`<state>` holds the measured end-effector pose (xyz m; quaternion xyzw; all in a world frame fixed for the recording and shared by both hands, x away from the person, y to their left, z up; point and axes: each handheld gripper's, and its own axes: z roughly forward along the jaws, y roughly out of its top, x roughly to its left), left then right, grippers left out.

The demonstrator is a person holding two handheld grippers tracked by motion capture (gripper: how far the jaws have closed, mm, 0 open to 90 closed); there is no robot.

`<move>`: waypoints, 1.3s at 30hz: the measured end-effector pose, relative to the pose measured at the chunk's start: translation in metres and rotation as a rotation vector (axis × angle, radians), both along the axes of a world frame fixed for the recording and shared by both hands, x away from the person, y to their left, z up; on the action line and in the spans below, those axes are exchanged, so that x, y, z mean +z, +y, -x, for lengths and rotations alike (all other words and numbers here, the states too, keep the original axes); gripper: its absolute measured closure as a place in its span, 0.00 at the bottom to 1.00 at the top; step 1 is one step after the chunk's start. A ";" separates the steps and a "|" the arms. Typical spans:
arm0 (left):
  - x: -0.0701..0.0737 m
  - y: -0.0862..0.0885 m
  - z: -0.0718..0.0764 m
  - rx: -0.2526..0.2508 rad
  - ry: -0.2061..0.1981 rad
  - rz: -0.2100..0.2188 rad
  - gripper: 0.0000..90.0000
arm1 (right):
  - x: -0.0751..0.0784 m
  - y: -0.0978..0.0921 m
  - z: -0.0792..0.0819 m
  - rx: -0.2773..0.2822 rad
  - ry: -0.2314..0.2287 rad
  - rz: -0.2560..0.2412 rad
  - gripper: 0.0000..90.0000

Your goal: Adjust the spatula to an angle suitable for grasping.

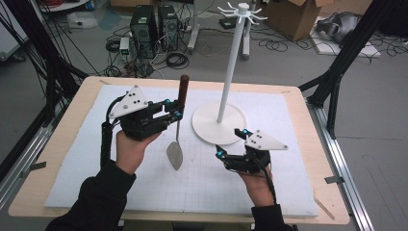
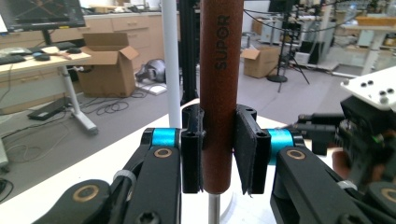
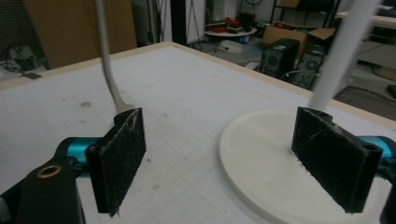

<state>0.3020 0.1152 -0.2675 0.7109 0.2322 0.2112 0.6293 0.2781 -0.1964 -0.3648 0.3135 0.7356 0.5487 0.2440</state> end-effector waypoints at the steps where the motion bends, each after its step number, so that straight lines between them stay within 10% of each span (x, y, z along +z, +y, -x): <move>1: 0.000 -0.002 0.000 0.007 0.003 0.008 0.82 | 0.001 0.007 -0.001 0.012 -0.002 0.002 0.19; 14: -0.009 -0.032 0.008 0.017 0.022 0.076 0.82 | 0.005 0.067 -0.010 0.137 -0.027 -0.049 0.43; 25: -0.013 -0.035 0.009 -0.030 0.037 0.104 0.81 | 0.007 0.064 -0.010 0.160 0.011 -0.111 0.93; 30: -0.014 -0.027 0.002 -0.143 0.037 0.135 0.76 | 0.009 0.057 -0.009 0.211 0.022 -0.113 0.94; 39: -0.011 -0.016 -0.012 -0.433 0.096 0.172 0.61 | 0.010 0.046 -0.010 0.460 0.058 -0.117 0.94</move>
